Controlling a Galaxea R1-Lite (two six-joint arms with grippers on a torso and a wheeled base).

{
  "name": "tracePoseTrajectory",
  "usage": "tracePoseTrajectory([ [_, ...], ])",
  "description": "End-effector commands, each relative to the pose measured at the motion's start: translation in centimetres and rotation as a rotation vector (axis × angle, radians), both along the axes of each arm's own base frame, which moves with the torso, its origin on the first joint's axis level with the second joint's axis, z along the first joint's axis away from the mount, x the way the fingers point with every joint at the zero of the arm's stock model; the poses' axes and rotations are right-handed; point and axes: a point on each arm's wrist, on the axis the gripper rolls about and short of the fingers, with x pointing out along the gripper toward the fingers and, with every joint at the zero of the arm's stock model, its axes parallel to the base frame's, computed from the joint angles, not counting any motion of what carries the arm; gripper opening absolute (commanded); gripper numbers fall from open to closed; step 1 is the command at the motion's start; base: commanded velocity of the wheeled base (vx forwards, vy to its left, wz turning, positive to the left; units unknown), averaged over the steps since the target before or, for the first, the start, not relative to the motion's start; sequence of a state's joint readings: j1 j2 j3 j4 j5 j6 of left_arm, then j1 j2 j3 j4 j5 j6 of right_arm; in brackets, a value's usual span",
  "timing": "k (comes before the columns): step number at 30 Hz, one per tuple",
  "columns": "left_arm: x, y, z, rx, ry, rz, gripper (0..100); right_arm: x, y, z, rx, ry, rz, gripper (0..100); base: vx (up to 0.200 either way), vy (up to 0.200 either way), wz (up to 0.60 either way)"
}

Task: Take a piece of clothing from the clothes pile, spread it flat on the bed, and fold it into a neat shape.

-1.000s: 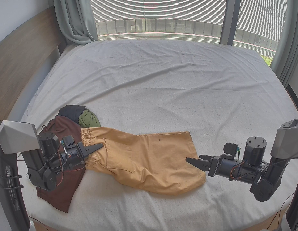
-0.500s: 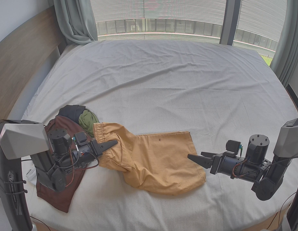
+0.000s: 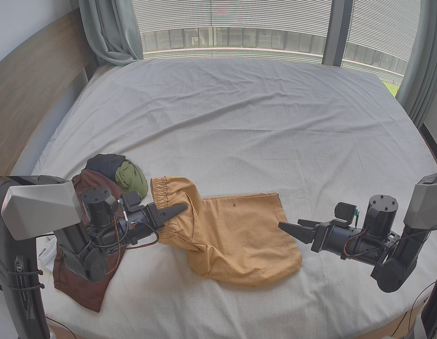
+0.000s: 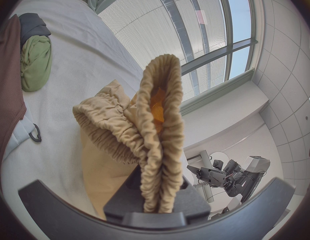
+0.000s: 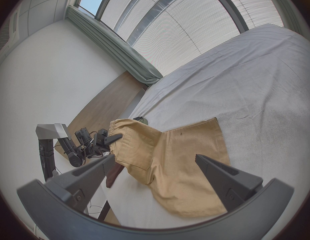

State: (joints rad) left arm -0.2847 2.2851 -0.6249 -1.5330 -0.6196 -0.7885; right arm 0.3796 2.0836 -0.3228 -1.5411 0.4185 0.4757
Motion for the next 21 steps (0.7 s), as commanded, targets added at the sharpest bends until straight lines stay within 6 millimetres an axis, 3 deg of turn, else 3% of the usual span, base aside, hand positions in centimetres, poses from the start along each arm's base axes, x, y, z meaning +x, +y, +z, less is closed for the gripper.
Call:
tracePoseTrajectory([
  [1, -0.1, -0.9, 0.0, 0.0, -0.005, -0.016, 0, 0.0, -0.1, 0.2, 0.003, -0.008, -0.002, 100, 0.0, 0.0, 0.0],
  [21, 0.2, -5.1, 0.2, -0.035, -0.009, -0.116, 0, 0.8, -1.3, 0.4, 0.008, -0.02, -0.05, 100, 0.0, 0.0, 0.0],
])
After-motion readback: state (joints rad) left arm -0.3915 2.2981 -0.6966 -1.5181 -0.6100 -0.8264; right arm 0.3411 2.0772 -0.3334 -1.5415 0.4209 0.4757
